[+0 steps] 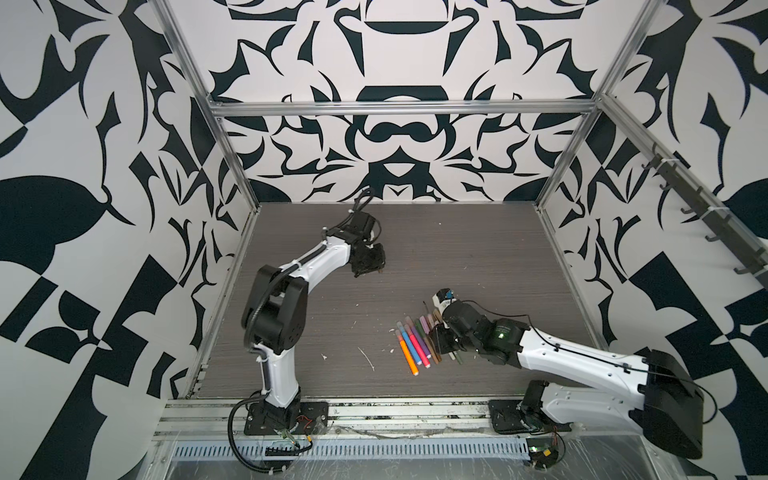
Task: Open the pen caps
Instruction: 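Carry the cap away with the left gripper and lower it to the table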
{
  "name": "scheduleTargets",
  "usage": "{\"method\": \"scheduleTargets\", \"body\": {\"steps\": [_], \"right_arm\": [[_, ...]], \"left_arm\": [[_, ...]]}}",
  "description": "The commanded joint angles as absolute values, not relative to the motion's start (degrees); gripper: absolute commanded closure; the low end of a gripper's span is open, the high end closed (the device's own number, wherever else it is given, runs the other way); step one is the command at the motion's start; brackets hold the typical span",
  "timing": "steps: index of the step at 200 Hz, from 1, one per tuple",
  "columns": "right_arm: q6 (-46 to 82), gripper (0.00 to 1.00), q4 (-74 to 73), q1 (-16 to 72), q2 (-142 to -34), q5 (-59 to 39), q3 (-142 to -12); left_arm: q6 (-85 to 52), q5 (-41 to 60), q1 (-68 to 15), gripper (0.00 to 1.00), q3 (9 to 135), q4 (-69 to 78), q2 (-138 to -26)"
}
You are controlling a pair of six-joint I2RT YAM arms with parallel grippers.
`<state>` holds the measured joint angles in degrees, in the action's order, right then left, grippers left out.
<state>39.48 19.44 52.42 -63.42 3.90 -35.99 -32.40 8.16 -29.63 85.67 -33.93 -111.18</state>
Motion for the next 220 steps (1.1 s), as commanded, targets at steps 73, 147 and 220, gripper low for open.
{"method": "scheduleTargets", "body": {"steps": [73, 147, 220], "right_arm": [[39.0, 1.00, 21.5, 46.8, -53.2, 7.3, -29.9], [38.4, 1.00, 20.8, 46.1, -53.0, 6.0, -29.3], [38.4, 1.00, 20.5, 45.7, -53.2, 5.5, -29.2]], "left_arm": [[-30.9, -3.8, -35.3, 1.00, 104.8, -52.3, -128.1], [-32.1, -4.7, -35.3, 0.95, 108.7, -54.2, -132.6], [-32.4, -3.5, -35.2, 0.68, 108.5, -53.8, -132.9]]}}
